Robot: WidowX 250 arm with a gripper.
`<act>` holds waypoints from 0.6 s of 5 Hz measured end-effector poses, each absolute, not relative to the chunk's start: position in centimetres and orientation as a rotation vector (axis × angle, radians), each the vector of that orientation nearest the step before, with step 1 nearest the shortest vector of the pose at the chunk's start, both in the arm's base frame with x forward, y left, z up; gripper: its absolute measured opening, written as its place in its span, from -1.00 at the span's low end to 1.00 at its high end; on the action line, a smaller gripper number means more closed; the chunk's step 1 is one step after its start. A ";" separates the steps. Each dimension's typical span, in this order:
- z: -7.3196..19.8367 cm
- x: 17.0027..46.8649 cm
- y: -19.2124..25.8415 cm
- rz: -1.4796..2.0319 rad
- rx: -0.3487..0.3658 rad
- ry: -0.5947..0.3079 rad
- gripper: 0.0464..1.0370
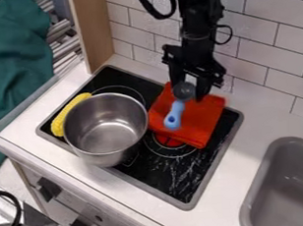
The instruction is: Put the blue spoon on the red cloth
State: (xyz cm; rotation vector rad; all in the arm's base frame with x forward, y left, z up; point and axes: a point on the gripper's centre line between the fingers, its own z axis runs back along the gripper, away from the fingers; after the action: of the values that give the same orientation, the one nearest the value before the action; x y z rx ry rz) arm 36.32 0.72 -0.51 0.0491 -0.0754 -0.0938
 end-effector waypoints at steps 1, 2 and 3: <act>-1.7 36.4 0.5 -0.101 0.036 -0.048 0.14; -1.8 36.4 0.4 -0.109 0.030 -0.049 0.14; -1.8 36.6 0.4 -0.121 0.031 -0.055 0.30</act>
State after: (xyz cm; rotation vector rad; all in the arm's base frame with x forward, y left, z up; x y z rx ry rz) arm 36.63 0.38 -1.81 0.0310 -0.0554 -0.1209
